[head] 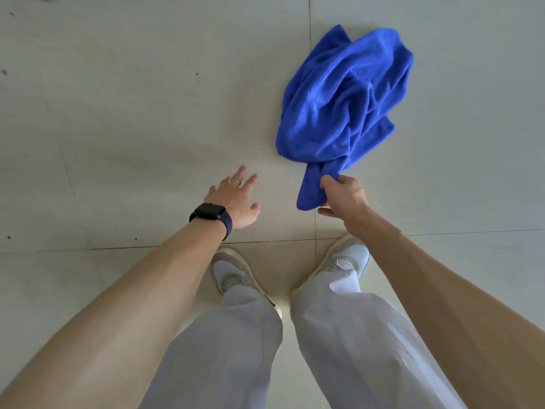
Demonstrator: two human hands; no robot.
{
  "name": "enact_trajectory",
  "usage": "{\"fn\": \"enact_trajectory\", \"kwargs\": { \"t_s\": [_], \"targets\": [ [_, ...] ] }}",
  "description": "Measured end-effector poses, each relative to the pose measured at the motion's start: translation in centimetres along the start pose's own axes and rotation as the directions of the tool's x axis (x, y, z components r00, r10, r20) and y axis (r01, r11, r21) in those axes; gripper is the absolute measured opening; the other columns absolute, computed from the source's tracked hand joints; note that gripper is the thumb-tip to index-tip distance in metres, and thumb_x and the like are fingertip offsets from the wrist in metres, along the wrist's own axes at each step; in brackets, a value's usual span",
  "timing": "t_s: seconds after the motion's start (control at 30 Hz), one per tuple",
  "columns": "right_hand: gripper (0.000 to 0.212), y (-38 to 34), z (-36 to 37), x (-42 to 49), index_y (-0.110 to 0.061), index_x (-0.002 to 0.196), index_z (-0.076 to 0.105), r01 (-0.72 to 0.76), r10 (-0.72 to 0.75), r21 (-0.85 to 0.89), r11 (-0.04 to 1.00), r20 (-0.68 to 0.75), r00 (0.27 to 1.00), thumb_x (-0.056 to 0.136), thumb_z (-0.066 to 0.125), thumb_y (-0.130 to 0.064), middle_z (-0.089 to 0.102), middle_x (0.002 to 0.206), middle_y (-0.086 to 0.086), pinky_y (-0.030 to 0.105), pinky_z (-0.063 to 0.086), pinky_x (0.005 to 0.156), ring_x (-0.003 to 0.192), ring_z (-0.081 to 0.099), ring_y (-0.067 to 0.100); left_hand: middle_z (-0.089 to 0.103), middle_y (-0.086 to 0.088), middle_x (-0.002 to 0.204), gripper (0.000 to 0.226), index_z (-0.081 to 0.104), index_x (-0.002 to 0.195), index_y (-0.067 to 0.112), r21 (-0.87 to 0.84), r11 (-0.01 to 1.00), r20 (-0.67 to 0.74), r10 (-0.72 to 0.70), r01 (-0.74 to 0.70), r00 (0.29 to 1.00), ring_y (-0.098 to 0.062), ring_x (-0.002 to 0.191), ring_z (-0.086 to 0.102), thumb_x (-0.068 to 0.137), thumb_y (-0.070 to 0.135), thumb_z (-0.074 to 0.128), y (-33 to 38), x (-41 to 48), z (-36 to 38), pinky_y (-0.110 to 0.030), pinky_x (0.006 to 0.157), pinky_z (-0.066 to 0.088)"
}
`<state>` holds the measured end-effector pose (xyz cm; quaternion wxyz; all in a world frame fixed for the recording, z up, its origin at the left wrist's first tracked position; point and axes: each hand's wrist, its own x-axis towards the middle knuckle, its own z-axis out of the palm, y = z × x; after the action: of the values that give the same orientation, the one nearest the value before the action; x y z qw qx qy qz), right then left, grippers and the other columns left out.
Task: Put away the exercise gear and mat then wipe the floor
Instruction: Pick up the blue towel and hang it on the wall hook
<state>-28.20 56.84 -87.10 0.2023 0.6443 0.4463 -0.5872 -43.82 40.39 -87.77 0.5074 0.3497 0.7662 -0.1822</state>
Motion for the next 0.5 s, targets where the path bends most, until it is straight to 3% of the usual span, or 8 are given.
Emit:
{"fn": "enact_trajectory", "kwargs": {
  "t_s": [0.1,0.17,0.27,0.43,0.5],
  "targets": [
    [0.027,-0.5,-1.8,-6.0,-0.003,0.093,0.065,0.006,-0.005,0.070,0.998,-0.008,1.000,0.083,0.049,-0.023,0.062,0.078,0.003,0.042,0.062,0.076,0.068,0.061,0.018,0.006,0.001,0.168,0.069,0.015,0.158,0.029,-0.063,0.998,-0.055,0.009,-0.013,0.998,-0.026,0.150,0.021,0.098,0.038,0.048,1.5,-4.9,-2.9,-0.045,0.116,0.031],
    [0.023,-1.1,-3.5,-11.2,-0.007,0.079,0.058,0.008,-0.004,0.098,0.995,-0.036,0.999,0.075,0.049,-0.028,0.050,0.071,0.004,0.045,0.058,0.069,0.065,0.047,0.022,0.011,0.000,0.167,0.069,0.017,0.158,0.030,-0.079,0.996,-0.099,0.035,-0.043,0.994,-0.026,0.148,0.025,0.098,0.036,0.050,2.7,-9.3,-5.3,-0.042,0.113,0.036],
    [0.018,-3.2,-6.7,-20.4,-0.014,0.070,0.045,0.061,-0.055,0.138,0.989,-0.048,0.997,0.066,0.048,-0.031,0.037,0.067,0.003,0.038,0.035,0.063,0.068,0.032,0.021,0.016,-0.001,0.165,0.070,0.016,0.158,0.030,-0.063,0.995,-0.137,0.074,-0.083,0.988,-0.026,0.145,0.029,0.097,0.036,0.051,4.4,-16.6,-9.8,-0.040,0.109,0.039],
    [0.017,-8.4,-13.3,-36.3,-0.014,0.068,0.038,0.208,-0.202,0.100,0.973,-0.068,0.977,0.079,0.049,-0.023,0.031,0.065,0.001,0.038,0.026,0.065,0.067,0.026,0.020,0.023,-0.002,0.162,0.077,0.017,0.157,0.034,-0.038,0.974,-0.218,0.209,-0.222,0.953,-0.024,0.143,0.032,0.092,0.038,0.059,8.4,-29.7,-17.9,-0.036,0.106,0.039],
    [0.021,-10.7,-15.8,-42.6,-0.008,0.070,0.039,0.266,-0.259,0.096,0.959,-0.082,0.962,0.074,0.048,-0.026,0.032,0.067,0.002,0.036,0.025,0.065,0.067,0.027,0.020,0.022,0.001,0.162,0.081,0.017,0.156,0.040,-0.022,0.949,-0.256,0.299,-0.314,0.919,-0.022,0.143,0.032,0.089,0.044,0.062,10.3,-34.7,-20.8,-0.035,0.106,0.039]
  ]
}}
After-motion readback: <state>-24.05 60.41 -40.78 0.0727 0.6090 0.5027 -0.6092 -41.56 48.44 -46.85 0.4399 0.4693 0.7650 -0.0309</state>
